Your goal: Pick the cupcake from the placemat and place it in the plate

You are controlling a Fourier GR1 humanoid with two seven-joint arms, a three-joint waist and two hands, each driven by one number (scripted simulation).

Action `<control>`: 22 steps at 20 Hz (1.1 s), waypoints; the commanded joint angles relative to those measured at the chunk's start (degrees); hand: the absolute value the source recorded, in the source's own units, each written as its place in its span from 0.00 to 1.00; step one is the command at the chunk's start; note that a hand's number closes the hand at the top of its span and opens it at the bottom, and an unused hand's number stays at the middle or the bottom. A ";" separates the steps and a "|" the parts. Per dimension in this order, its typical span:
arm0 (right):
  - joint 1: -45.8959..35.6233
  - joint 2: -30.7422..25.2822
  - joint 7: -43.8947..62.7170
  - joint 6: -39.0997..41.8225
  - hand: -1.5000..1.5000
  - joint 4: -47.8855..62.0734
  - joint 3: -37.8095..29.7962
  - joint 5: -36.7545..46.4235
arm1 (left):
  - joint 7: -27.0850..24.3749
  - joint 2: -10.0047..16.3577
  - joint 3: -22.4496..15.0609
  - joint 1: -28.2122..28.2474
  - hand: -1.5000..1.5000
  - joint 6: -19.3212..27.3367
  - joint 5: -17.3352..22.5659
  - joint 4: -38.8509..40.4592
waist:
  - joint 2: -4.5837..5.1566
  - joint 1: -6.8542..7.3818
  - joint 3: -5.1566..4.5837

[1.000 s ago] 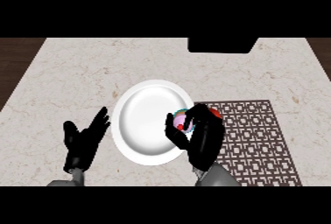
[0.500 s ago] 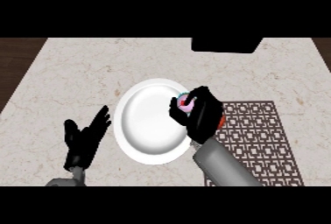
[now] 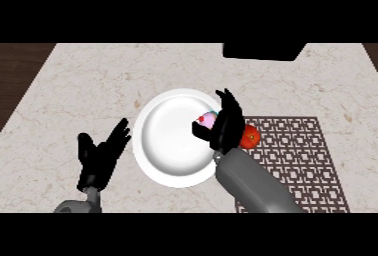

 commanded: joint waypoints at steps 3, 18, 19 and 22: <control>0.11 0.15 -8.11 -14.89 0.00 -1.99 2.01 -7.16 | -0.31 1.63 1.00 1.01 0.50 -1.42 0.68 -0.62 | -0.36 -1.01 0.02; 19.00 -9.51 -25.08 -19.61 0.00 -31.92 13.55 -27.54 | -0.84 0.66 2.53 2.71 0.50 0.46 0.53 -0.59 | -1.00 -3.80 -0.02; 21.75 -10.35 -27.18 -21.29 0.00 -33.38 16.36 -27.13 | -2.55 0.69 2.26 4.31 0.50 -0.70 0.88 -0.47 | -1.01 -3.75 -0.03; 22.62 -14.38 -30.16 -19.80 0.00 -37.97 19.08 -32.54 | -1.44 -1.72 0.13 0.91 0.50 2.66 -2.38 0.07 | -0.96 -3.76 -0.02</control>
